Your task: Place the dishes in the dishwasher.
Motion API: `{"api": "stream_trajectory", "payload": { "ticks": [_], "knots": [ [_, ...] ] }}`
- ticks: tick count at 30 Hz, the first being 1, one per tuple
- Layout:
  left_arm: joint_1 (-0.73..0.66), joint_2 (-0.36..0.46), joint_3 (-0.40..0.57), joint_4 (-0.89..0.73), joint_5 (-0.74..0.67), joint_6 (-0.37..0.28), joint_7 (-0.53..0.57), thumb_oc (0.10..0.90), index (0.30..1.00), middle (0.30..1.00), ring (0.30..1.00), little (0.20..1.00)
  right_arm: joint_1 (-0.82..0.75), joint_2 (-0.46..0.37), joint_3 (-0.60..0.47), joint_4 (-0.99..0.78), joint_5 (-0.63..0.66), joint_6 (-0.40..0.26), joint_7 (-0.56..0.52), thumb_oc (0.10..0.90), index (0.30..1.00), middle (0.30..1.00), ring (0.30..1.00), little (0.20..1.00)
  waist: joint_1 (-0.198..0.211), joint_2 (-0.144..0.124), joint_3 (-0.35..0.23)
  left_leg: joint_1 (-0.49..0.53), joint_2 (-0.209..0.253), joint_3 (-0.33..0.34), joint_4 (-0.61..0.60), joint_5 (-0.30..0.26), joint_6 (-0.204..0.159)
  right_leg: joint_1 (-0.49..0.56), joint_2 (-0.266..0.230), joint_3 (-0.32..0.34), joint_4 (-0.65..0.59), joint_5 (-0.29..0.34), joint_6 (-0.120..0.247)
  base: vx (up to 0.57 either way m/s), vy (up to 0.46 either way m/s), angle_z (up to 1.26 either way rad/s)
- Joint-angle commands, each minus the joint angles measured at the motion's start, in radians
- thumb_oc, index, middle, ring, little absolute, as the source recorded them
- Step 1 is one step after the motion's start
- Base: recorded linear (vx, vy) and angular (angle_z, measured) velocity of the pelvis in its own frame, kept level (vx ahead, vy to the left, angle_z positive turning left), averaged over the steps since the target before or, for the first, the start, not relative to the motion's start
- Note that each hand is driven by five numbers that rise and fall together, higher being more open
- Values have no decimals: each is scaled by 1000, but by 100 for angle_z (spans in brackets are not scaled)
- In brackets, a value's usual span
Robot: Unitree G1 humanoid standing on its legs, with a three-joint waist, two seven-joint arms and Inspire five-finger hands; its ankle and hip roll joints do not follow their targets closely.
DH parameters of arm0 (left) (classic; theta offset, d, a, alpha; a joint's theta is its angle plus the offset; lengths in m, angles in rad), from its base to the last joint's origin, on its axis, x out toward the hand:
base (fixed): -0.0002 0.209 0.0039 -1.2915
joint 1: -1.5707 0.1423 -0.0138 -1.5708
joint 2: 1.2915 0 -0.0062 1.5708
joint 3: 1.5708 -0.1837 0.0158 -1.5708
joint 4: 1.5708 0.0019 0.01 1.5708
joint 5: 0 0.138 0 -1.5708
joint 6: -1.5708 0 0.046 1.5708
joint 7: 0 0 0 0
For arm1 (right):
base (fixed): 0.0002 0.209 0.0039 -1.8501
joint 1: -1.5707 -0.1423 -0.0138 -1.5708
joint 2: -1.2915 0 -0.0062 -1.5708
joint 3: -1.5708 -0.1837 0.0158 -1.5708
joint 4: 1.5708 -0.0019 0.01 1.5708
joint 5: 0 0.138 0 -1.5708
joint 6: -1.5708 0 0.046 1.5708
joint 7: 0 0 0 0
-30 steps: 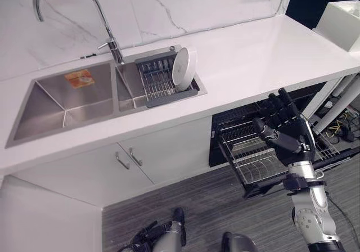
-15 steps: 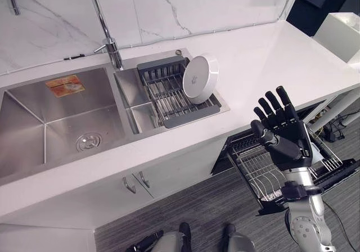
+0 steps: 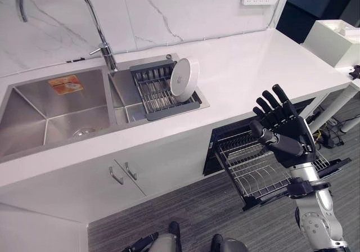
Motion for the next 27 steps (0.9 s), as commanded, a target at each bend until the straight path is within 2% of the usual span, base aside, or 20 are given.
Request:
{"api": "stream_trajectory", "payload": {
  "ticks": [1, 3, 7, 10, 12, 14, 16, 19, 21, 22, 27],
  "knots": [
    [111, -37, -108, 75, 199, 45, 18, 800, 900, 900, 900, 900, -156, -13, -36, -95, -50, -83, 11, 800, 900, 900, 900, 900, 5, 10, 51, -30, 42, -51, 129, -99, -45, 92, 34, 27, -64, -82, 34, 121, 96, -2],
    [117, -47, -112, 74, 213, 46, 31, 800, 900, 900, 900, 900, -167, -13, -22, -111, -105, -81, -3, 800, 900, 900, 900, 900, 13, 29, 53, -66, 59, -62, 129, -85, -56, 106, 37, 27, -64, -93, 40, 177, 135, -2],
    [101, -31, -116, 73, 224, 3, 85, 800, 900, 900, 900, 900, -184, -21, -4, -128, -107, -74, -18, 800, 900, 900, 900, 900, 12, 42, 25, -63, 70, -49, 129, -121, -41, 104, 6, -12, -64, -91, 60, 88, 68, -13],
    [79, -17, -113, 58, 211, 2, 114, 800, 900, 900, 900, 900, -214, -7, 25, -130, -161, -66, -48, 800, 900, 900, 900, 900, 27, 47, 12, -44, 56, -60, 129, -149, -35, 120, -15, -44, -64, -91, 73, 36, -5, -14],
    [69, -12, -107, 56, 234, 13, 115, 800, 900, 900, 900, 900, -232, -12, 28, -125, -181, -50, -83, 800, 900, 900, 900, 900, 34, 46, 5, -43, 50, -66, 129, -152, -34, 127, -16, -52, -64, -94, 73, 11, -16, 4],
    [53, -8, -122, 54, 278, 27, 114, 800, 900, 900, 900, 900, -277, -29, 32, -86, -145, 0, -134, 800, 900, 900, 900, 900, 43, 41, -7, -31, 46, -69, 129, -159, -31, 132, -22, -59, -64, -94, 74, 35, -47, 13],
    [48, -6, -137, 57, 276, 25, 118, 800, 900, 900, 900, 900, -306, -35, 37, -57, -157, -3, -145, 800, 900, 900, 900, 900, 47, 39, -12, -24, 47, -68, 129, -162, -31, 134, -25, -60, -64, -94, 74, 36, -43, 6],
    [39, 0, -142, 57, 253, 55, 120, 800, 900, 900, 900, 900, -358, -47, 33, -40, -153, 13, -168, 800, 900, 900, 900, 900, 55, 32, -21, -16, 49, -66, 129, -167, -29, 133, -31, -60, -64, -91, 80, 34, -59, 2],
    [41, 8, -141, 58, 270, 69, 115, 800, 900, 900, 900, 900, -399, -50, 23, -41, -64, 80, -164, 800, 900, 900, 900, 900, 62, 28, -24, -11, 55, -61, 129, -169, -32, 134, -36, -68, -64, -91, 82, -1, -84, 3],
    [42, 11, -146, 56, 280, 73, 118, 800, 900, 900, 900, 900, -426, -53, 24, -42, -83, 95, -179, 800, 900, 900, 900, 900, 67, 26, -25, -10, 56, -62, 129, -169, -33, 134, -37, -71, -64, -93, 82, -13, -85, 2],
    [52, 23, -151, 56, 300, 81, 120, 800, 900, 900, 900, 900, -497, -97, 9, -32, -119, 110, -244, 800, 900, 900, 900, 900, 74, 21, -34, -2, 59, -63, 129, -168, -41, 136, -38, -77, -64, -91, 84, -5, -58, -2]
  ]
}}
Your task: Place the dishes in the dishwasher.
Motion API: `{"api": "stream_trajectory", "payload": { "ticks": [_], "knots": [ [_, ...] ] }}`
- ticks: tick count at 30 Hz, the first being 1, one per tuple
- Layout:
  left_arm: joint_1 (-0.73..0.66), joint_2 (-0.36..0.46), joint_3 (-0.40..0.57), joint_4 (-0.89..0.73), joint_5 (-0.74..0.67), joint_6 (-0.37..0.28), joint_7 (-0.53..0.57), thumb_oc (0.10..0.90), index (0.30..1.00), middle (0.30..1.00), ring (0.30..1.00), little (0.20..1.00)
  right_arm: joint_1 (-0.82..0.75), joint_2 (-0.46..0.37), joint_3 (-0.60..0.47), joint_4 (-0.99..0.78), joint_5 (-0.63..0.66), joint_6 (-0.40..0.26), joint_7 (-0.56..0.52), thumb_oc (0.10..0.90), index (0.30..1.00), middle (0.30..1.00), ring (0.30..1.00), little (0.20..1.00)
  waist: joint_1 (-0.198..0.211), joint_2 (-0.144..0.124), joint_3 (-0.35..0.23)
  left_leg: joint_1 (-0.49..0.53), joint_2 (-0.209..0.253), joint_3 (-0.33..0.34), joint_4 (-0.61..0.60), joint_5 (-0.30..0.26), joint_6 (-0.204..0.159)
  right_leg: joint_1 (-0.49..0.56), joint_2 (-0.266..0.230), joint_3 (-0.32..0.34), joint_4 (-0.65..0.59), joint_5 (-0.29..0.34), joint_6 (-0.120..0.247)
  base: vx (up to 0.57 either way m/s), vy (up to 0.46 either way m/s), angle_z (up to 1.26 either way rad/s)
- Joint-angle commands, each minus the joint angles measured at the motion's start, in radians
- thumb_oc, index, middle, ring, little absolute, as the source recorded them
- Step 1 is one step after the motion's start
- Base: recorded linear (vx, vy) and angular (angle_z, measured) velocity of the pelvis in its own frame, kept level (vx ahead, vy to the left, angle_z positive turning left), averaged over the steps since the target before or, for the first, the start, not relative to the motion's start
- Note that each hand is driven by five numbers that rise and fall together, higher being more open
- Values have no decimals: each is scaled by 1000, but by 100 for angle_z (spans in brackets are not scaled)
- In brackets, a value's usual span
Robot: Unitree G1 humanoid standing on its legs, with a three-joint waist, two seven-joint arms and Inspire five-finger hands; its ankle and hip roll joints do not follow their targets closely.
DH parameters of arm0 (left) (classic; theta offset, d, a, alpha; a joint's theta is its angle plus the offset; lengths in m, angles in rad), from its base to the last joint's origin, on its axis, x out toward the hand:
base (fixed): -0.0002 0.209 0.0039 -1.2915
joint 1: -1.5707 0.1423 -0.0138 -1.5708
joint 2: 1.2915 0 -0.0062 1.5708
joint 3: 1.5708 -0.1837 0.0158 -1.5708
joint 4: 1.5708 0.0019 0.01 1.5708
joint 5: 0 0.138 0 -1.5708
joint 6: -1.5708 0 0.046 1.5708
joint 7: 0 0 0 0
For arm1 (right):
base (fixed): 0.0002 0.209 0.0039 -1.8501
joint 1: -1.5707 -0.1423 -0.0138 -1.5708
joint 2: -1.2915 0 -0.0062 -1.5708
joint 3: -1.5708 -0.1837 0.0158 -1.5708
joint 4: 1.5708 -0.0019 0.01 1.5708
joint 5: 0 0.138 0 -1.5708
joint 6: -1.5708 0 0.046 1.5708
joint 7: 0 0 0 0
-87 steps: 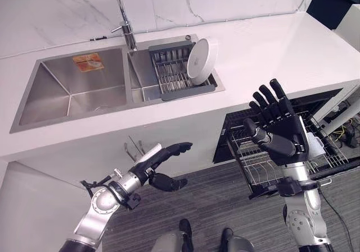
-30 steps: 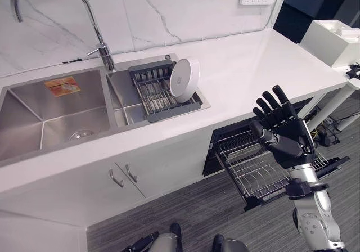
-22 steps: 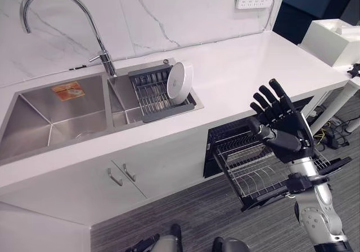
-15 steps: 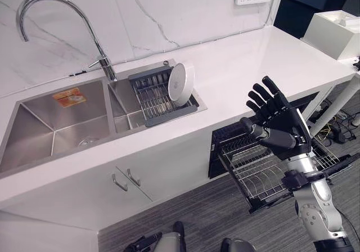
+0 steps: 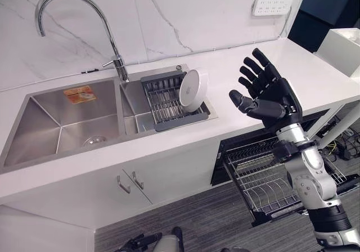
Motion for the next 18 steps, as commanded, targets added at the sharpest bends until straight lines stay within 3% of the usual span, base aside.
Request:
{"api": "stream_trajectory", "payload": {
  "ticks": [1, 6, 18],
  "knots": [
    [110, 26, -85, 74, 117, 91, 34, 800, 900, 900, 900, 900, -149, -26, -71, -51, -2, -64, -42, 800, 900, 900, 900, 900, 16, -15, -18, -3, 16, -46, 60, -201, -38, 46, -27, -51, -37, -68, 41, -4, -33, -2],
    [108, 50, -101, 69, 135, 82, 15, 800, 900, 900, 900, 900, -240, -80, -68, 21, 92, 38, -35, 800, 900, 900, 900, 900, 30, -17, -29, 8, 6, -64, 60, -202, -38, 47, -28, -52, -37, -65, 40, 22, -10, 0],
    [128, 87, -142, 50, 152, 86, 0, 800, 900, 900, 900, 900, -457, -167, -24, 315, 123, 102, -92, 800, 900, 900, 900, 900, 84, -26, -36, 28, -13, -102, 60, -208, -35, 52, -35, -61, -37, -63, 46, 62, 15, 7]
  ]
}}
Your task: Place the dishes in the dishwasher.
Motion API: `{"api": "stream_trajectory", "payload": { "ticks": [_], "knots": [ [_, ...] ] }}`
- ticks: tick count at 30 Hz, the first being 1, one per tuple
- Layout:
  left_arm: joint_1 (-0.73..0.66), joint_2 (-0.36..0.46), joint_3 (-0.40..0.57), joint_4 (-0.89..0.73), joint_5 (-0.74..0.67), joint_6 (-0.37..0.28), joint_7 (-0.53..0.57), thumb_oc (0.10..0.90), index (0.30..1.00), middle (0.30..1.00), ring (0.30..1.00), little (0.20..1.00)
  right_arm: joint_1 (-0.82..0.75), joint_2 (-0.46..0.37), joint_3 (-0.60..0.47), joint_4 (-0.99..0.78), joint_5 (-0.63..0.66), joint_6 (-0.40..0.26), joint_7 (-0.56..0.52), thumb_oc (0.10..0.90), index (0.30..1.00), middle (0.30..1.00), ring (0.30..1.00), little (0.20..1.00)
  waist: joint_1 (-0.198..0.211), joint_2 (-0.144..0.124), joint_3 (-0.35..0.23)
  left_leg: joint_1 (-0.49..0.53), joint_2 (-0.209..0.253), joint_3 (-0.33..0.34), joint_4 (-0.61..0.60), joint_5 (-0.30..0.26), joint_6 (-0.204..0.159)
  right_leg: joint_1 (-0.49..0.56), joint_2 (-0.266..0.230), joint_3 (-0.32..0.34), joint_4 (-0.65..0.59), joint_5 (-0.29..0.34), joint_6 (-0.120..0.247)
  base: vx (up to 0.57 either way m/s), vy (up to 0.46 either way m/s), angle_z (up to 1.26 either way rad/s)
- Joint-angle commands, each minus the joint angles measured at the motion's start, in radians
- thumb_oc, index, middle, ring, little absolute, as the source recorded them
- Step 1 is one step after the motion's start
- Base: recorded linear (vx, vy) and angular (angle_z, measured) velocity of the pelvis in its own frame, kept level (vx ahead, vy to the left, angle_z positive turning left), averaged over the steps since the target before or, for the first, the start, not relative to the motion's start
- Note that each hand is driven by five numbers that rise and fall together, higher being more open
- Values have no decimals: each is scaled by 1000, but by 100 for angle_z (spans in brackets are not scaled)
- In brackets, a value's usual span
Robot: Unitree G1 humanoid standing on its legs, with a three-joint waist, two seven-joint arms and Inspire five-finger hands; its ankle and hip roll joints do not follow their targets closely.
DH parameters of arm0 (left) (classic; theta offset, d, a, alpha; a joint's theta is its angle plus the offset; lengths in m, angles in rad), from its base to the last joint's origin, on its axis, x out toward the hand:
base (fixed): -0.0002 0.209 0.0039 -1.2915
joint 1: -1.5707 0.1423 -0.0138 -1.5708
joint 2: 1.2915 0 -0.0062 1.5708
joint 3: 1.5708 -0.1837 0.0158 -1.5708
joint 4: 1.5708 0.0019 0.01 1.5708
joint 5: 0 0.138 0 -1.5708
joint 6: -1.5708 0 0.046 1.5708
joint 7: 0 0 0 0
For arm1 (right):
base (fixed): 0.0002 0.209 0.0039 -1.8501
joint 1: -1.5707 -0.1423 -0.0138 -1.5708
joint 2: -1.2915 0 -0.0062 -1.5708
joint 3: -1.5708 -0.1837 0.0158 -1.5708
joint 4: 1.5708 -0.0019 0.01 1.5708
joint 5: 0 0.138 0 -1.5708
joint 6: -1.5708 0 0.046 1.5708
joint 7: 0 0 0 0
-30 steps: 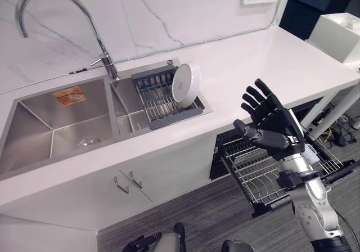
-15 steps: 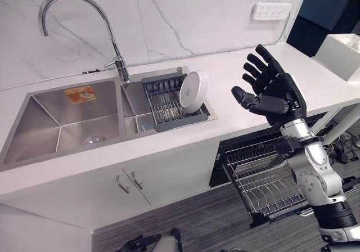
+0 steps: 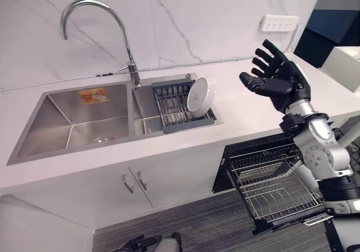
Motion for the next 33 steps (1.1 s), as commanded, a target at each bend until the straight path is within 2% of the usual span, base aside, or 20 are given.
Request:
{"api": "stream_trajectory", "payload": {
  "ticks": [1, 6, 16, 27, 33],
  "knots": [
    [127, 81, -102, 72, 106, 70, 3, 800, 900, 900, 900, 900, -207, -50, -27, 73, 77, -56, 4, 800, 900, 900, 900, 900, 31, -17, -1, 24, 6, -80, 60, -208, -38, 39, -20, -43, -56, -46, 49, 59, 36, 14],
    [141, 92, -94, 88, 94, 63, -4, 800, 900, 900, 900, 900, -264, -72, -3, 217, 88, -78, 27, 800, 900, 900, 900, 900, 53, -17, -3, 26, 3, -90, 60, -207, -41, 42, -24, -51, -56, -44, 54, 62, 28, 9],
    [145, 118, -87, 105, 118, 60, -29, 800, 900, 900, 900, 900, -288, -75, -13, 339, 100, -110, 18, 800, 900, 900, 900, 900, 72, -10, 10, 14, -5, -102, 60, -204, -39, 54, -32, -67, -56, -49, 58, 39, 15, 10],
    [126, 114, -89, 135, 137, 30, -52, 800, 900, 900, 900, 900, -285, -33, -12, 391, 143, -119, 15, 800, 900, 900, 900, 900, 81, -7, 7, 13, -6, -99, 60, -202, -39, 65, -40, -83, -56, -48, 62, 42, -1, 4],
    [124, 118, -121, 127, 211, -20, -44, 800, 900, 900, 900, 900, -275, 3, -12, 390, 175, -125, -5, 800, 900, 900, 900, 900, 87, -8, 8, 16, -6, -91, 60, -203, -36, 70, -45, -90, -56, -47, 63, 47, -10, 2]
  ]
}}
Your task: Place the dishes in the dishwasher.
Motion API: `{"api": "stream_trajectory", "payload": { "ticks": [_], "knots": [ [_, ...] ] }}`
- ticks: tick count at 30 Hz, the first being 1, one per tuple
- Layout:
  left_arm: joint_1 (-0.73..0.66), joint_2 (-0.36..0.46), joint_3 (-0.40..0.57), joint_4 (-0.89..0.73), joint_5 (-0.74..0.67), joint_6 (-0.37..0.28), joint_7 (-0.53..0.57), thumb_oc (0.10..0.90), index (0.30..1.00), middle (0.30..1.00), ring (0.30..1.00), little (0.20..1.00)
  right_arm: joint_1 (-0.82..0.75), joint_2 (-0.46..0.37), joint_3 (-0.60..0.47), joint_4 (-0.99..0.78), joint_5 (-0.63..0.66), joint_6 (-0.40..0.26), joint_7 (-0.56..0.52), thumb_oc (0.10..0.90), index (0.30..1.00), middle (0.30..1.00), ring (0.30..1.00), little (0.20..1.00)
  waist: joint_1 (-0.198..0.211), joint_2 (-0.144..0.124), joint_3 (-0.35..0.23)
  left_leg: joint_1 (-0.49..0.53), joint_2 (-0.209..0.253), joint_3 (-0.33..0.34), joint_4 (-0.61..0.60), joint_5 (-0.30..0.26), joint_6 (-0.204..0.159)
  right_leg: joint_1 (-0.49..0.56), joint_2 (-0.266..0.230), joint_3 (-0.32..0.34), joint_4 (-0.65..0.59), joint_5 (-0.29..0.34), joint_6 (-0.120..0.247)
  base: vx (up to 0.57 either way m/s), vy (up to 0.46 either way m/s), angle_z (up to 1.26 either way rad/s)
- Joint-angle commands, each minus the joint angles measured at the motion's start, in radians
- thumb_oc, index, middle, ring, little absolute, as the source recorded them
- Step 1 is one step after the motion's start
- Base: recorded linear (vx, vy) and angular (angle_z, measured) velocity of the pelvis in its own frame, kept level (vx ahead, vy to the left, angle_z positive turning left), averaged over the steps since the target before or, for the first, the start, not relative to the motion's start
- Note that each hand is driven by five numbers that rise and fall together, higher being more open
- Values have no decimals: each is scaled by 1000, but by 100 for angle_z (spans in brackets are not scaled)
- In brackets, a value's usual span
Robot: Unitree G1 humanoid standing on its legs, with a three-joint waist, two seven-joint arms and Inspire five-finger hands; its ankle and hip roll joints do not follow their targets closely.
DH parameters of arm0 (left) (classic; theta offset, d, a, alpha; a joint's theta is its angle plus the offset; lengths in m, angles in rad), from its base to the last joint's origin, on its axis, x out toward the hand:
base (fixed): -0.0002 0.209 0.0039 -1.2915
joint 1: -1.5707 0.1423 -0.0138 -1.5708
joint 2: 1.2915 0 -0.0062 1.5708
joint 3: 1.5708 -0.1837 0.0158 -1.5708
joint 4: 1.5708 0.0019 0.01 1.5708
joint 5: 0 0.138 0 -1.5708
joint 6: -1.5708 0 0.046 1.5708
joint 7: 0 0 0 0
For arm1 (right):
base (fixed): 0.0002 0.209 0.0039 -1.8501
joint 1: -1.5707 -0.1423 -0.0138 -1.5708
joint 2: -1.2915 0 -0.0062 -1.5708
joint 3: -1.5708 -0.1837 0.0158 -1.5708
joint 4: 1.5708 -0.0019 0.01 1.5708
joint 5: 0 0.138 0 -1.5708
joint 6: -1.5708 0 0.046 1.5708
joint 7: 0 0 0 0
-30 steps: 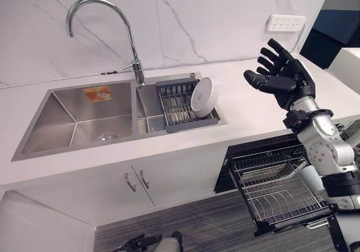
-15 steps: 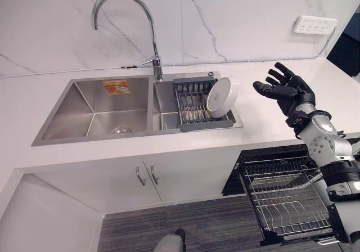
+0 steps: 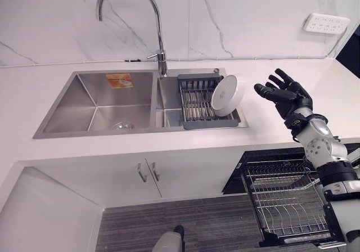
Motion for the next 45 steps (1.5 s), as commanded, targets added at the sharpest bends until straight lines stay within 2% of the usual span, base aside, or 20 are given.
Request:
{"api": "stream_trajectory", "payload": {
  "ticks": [1, 7, 13, 19, 24, 27, 29, 40, 45],
  "knots": [
    [23, 46, -48, 26, 39, -12, 2, 800, 900, 900, 900, 900, -154, -20, -69, -23, 50, -125, 2, 800, 900, 900, 900, 900, 16, 4, -30, 28, 21, -31, 52, -203, -44, 25, -34, -17, -26, -37, 51, 0, 0, 0],
    [23, 56, -55, 33, 42, -52, 7, 800, 900, 900, 900, 900, -169, 15, -58, 36, 38, -154, 16, 800, 900, 900, 900, 900, 35, 8, -19, 40, 3, -47, 52, -207, -31, 39, -39, -21, -26, -35, 53, 81, -3, 10],
    [47, 65, -32, 40, 56, -59, 6, 800, 900, 900, 900, 900, -167, 45, -43, 49, 44, -165, 13, 800, 900, 900, 900, 900, 51, 10, -26, 34, -16, -68, 52, -206, -21, 38, -37, -14, -26, -32, 56, 103, 7, 8],
    [63, 74, -23, 13, 58, -40, 2, 800, 900, 900, 900, 900, -151, 53, -51, 33, 58, -170, -1, 800, 900, 900, 900, 900, 65, 14, -17, 19, -28, -86, 52, -203, -13, 36, -39, -19, -26, -35, 55, 66, -3, 8],
    [76, 92, -27, -39, 58, -13, -13, 800, 900, 900, 900, 900, -160, 43, -71, 55, 53, -192, -32, 800, 900, 900, 900, 900, 82, 37, 1, 0, -43, -109, 52, -189, -8, 36, -40, -25, -26, -38, 53, 25, -1, 9],
    [81, 89, -29, -50, 60, -12, -12, 800, 900, 900, 900, 900, -157, 43, -76, 57, 45, -192, -38, 800, 900, 900, 900, 900, 83, 42, 5, -2, -47, -114, 52, -186, -7, 36, -40, -23, -26, -38, 52, 14, 10, 6],
    [91, 90, -30, -68, 65, -8, -10, 800, 900, 900, 900, 900, -150, 42, -86, 65, 49, -217, -44, 800, 900, 900, 900, 900, 88, 46, 12, -3, -50, -117, 52, -182, -5, 39, -41, -23, -26, -36, 54, 41, -5, 2],
    [104, 94, -30, -103, 57, 7, -10, 800, 900, 900, 900, 900, -149, 54, -94, 52, 64, -253, -54, 800, 900, 900, 900, 900, 92, 54, 29, -9, -55, -120, 52, -175, 2, 38, -44, -19, -26, -29, 58, 3, -1, 0],
    [110, 91, -28, -92, 59, -7, -11, 800, 900, 900, 900, 900, -148, 66, -91, 52, 67, -277, -65, 800, 900, 900, 900, 900, 92, 56, 30, -9, -52, -113, 52, -173, 2, 39, -47, -20, -26, -27, 59, 0, 0, 0]
  ]
}}
